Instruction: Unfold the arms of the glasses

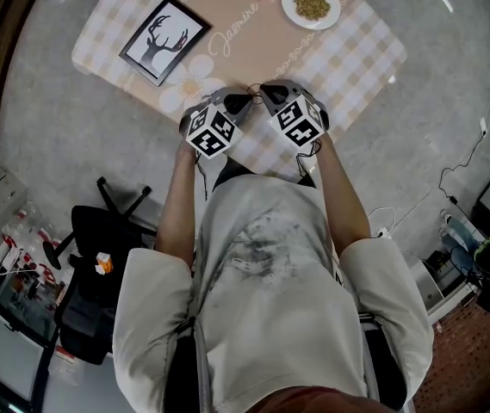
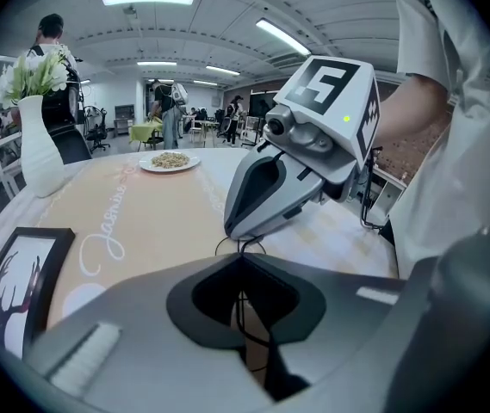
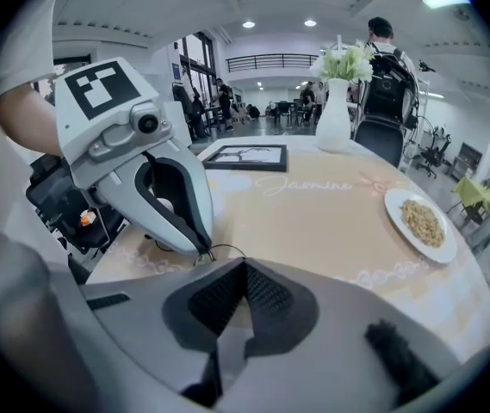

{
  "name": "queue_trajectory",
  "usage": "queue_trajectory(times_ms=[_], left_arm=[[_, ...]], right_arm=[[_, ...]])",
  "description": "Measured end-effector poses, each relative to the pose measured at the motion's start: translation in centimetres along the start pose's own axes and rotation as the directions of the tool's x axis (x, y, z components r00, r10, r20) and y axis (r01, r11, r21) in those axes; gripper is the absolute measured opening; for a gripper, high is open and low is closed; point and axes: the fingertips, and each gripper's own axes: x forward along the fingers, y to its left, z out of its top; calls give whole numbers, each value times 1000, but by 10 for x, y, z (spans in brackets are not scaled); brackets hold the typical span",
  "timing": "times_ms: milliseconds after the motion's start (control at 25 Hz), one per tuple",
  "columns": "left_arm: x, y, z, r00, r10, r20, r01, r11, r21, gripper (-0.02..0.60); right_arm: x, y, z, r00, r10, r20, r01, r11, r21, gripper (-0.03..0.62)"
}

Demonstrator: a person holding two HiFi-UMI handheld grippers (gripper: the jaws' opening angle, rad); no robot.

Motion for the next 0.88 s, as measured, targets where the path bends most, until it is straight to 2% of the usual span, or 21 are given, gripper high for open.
queue_trajectory(times_ms=[880], left_arm=[[-14, -10, 8, 999, 19, 34, -20, 1000, 19, 17]], right_arm=[[1, 1, -1, 1000, 2, -27, -2, 1000, -10, 15]])
